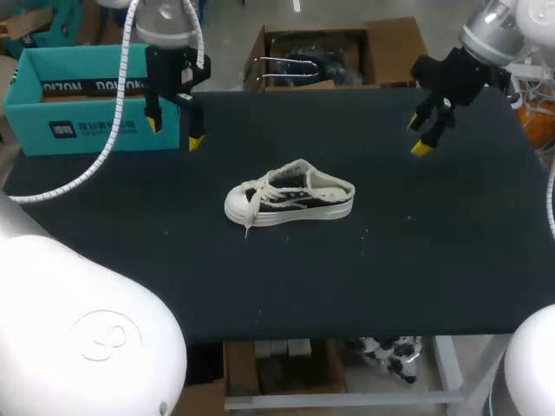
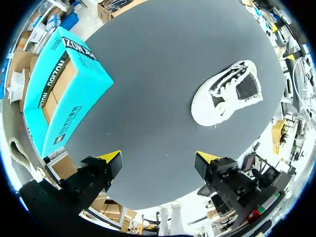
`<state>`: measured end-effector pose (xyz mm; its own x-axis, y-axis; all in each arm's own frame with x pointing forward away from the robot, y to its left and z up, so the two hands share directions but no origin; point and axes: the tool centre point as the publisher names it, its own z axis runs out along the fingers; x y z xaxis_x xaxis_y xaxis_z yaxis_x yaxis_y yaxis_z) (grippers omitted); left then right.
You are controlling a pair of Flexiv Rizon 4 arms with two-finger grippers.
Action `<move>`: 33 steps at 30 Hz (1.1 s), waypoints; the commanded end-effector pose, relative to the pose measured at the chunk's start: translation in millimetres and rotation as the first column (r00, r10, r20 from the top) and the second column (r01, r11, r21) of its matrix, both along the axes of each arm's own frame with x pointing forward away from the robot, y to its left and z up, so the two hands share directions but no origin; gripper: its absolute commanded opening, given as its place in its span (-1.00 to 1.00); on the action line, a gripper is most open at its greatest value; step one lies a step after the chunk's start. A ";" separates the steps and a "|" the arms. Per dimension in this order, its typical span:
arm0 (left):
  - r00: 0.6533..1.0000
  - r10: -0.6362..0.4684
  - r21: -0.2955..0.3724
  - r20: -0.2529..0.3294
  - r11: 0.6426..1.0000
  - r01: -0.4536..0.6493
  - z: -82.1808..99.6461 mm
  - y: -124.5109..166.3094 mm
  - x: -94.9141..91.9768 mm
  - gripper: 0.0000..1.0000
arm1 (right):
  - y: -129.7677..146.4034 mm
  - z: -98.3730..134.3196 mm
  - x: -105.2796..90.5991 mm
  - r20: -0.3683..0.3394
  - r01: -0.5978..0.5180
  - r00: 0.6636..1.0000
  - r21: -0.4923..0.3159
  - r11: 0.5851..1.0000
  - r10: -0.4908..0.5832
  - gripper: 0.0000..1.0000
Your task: Open the shoe tongue, take the insole out of the shoe, put the insole back into the shoe, and pack the shoe into the shoebox
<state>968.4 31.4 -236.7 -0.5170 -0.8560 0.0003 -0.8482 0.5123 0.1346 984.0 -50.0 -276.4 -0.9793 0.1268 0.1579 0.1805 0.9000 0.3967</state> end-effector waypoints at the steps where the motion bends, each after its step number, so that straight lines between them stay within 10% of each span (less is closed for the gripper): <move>1: 0.991 0.131 0.020 -0.040 0.991 -0.131 -5.0 -25.7 -10.6 1.00 | 17.2 -19.3 -1.5 -0.042 0.031 0.999 0.020 0.999 -0.030 1.00; 15: 0.884 0.437 -0.026 -0.167 0.894 -0.447 -19.1 -88.5 -22.0 1.00 | 69.6 -64.0 -22.6 -0.035 0.115 0.993 0.227 0.967 -0.110 1.00; 33: 0.904 0.367 -0.042 -0.217 0.922 -0.385 -18.1 -139.0 -42.5 1.00 | 117.9 -105.6 -24.0 0.152 0.011 0.986 0.360 0.933 -0.071 1.00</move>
